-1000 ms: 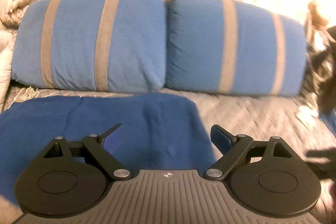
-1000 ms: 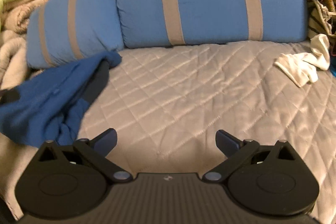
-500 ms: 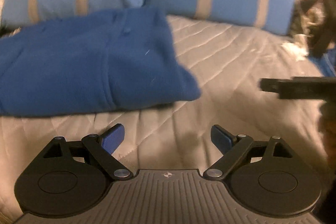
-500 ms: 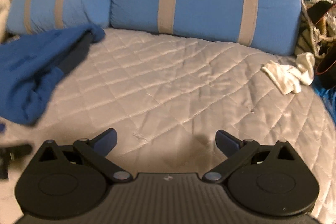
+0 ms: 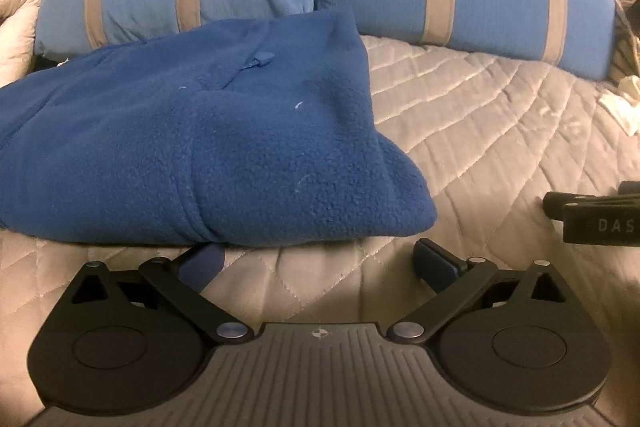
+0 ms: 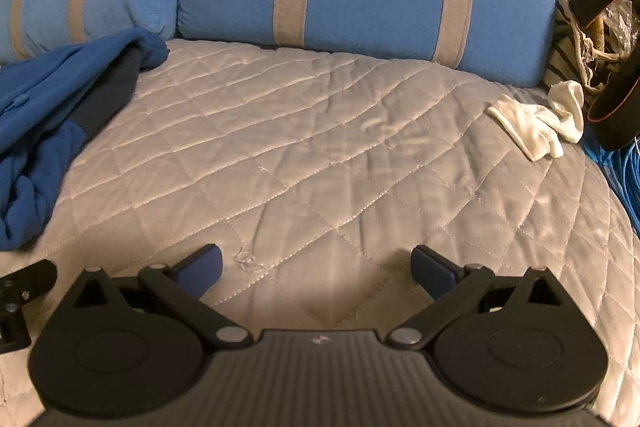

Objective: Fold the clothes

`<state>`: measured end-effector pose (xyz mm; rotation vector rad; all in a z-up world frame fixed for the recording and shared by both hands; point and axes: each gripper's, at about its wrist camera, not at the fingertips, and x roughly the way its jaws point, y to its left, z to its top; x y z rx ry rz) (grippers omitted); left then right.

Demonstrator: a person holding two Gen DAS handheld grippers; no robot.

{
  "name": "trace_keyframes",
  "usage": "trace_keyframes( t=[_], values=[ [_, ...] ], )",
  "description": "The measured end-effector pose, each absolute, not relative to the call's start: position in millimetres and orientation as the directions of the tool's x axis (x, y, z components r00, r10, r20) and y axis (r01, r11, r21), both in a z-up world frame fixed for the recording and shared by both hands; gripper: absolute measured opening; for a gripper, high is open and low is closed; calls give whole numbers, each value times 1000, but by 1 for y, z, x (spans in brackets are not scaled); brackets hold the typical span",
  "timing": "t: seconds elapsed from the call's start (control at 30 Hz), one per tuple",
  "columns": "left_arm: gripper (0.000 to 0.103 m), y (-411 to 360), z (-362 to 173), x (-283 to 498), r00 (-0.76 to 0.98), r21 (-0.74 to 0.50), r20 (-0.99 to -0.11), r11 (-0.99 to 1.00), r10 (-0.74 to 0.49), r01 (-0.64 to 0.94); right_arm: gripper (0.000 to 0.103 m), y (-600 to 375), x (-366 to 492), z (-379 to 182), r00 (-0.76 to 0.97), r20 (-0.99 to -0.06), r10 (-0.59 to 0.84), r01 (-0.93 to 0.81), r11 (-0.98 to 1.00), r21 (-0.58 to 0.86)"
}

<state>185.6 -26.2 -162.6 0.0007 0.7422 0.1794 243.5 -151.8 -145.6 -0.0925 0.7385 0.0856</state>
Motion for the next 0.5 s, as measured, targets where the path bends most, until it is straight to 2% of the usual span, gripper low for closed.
trace_keyframes(
  t=[0.5],
  values=[
    [103, -26, -164, 179, 744, 63, -651, 988, 149, -143, 103, -153, 240, -148, 754, -655, 48, -109, 993, -53]
  ],
)
